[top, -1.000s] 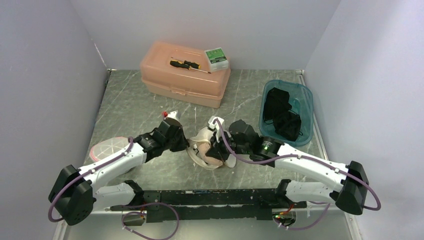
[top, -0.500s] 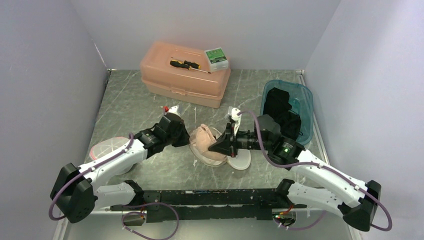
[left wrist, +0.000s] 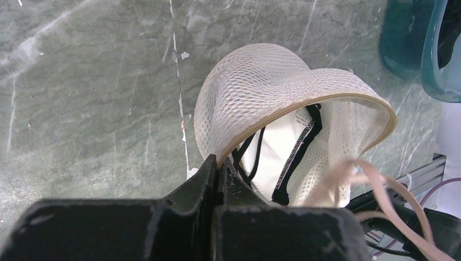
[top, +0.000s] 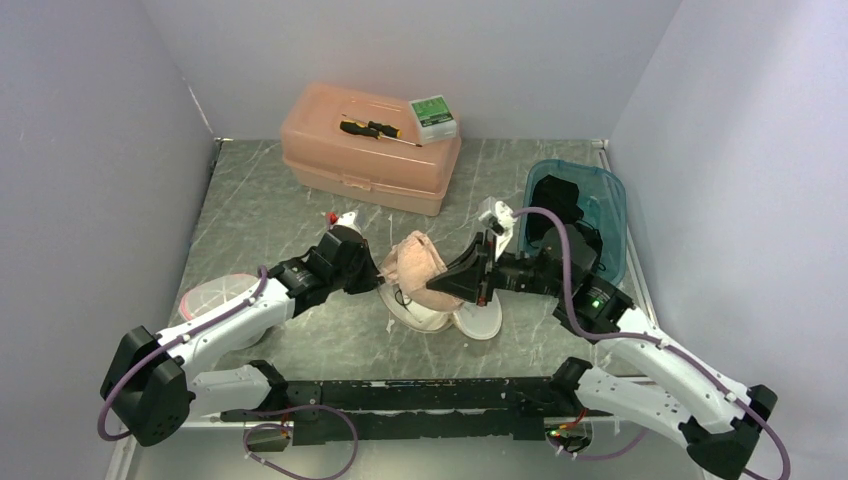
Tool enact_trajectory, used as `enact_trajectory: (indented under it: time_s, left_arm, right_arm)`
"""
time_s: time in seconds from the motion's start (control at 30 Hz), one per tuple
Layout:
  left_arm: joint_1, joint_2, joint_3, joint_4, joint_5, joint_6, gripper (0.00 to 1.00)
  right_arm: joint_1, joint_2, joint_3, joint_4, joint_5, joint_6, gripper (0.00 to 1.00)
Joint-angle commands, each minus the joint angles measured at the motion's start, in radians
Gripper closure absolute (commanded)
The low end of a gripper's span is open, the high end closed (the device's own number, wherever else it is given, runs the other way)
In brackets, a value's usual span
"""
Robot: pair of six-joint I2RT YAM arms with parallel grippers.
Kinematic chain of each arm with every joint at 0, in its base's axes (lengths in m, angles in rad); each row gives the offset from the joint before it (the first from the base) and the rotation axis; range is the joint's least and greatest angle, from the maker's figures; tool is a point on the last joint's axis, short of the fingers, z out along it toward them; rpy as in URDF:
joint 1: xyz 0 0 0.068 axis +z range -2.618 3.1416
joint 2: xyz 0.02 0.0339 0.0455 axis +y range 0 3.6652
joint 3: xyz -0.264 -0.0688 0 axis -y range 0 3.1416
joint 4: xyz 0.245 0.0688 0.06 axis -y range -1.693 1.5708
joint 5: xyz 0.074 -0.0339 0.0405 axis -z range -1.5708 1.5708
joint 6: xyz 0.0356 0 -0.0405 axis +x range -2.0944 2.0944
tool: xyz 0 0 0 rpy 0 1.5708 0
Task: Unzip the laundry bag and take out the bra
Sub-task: Pick up the bra from the laundry bag, then place the bra in the bin.
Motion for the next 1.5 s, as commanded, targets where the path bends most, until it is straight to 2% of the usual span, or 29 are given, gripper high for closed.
enact_trajectory:
  time_s: [0.0, 0.1, 0.2, 0.33, 0.5, 0.6, 0.67, 0.73, 0.8, 0.9, 1.03, 1.2, 1.37, 1.47]
  left_arm:
    - [0.001, -0.018, 0.020, 0.008, 0.014, -0.012, 0.97]
    - [0.001, -0.026, 0.024, 0.001, 0.015, -0.013, 0.97]
    - [0.001, -0.035, 0.028, -0.011, 0.011, -0.010, 0.97]
    - [0.001, -0.051, 0.022, -0.024, 0.001, -0.011, 0.97]
    - [0.001, -0.078, -0.001, -0.023, -0.011, -0.017, 0.91]
    - [0.001, -0.087, -0.003, -0.021, -0.011, -0.016, 0.85]
    - [0.001, -0.088, 0.000, -0.020, -0.010, -0.014, 0.81]
    - [0.001, -0.090, 0.000, -0.012, -0.005, -0.008, 0.75]
    - [0.001, -0.088, 0.002, -0.001, 0.002, 0.001, 0.64]
    - [0.001, -0.090, 0.012, -0.015, -0.013, 0.003, 0.45]
    - [0.001, -0.118, -0.016, 0.008, -0.017, -0.032, 0.29]
    - [0.001, -0.180, -0.004, -0.045, -0.017, -0.077, 0.22]
    - [0.001, -0.282, 0.002, -0.190, -0.076, -0.147, 0.17]
    - [0.002, -0.357, -0.030, -0.218, -0.109, -0.185, 0.12]
  right_arm:
    - [-0.013, -0.047, 0.138, -0.012, 0.002, -0.023, 1.00]
    - [-0.012, -0.074, 0.202, -0.087, 0.149, -0.070, 1.00]
    - [-0.012, -0.099, 0.236, -0.123, 0.361, -0.090, 1.00]
    - [-0.012, -0.083, 0.310, -0.214, 0.756, -0.121, 1.00]
    - [-0.013, 0.010, 0.376, -0.306, 1.293, -0.174, 1.00]
    - [-0.015, 0.074, 0.359, -0.263, 1.534, -0.270, 1.00]
    - [-0.034, 0.104, 0.338, -0.197, 1.625, -0.346, 1.00]
    - [-0.098, 0.139, 0.334, -0.161, 1.661, -0.376, 1.00]
    - [-0.186, 0.187, 0.345, -0.166, 1.648, -0.360, 1.00]
    - [-0.329, 0.269, 0.390, -0.222, 1.576, -0.257, 1.00]
    - [-0.502, 0.403, 0.460, -0.242, 1.458, -0.169, 1.00]
    - [-0.623, 0.613, 0.544, -0.217, 1.435, -0.174, 1.00]
    - [-0.673, 0.727, 0.527, -0.126, 1.434, -0.186, 1.00]
    - [-0.700, 0.803, 0.569, -0.132, 1.419, -0.175, 1.00]
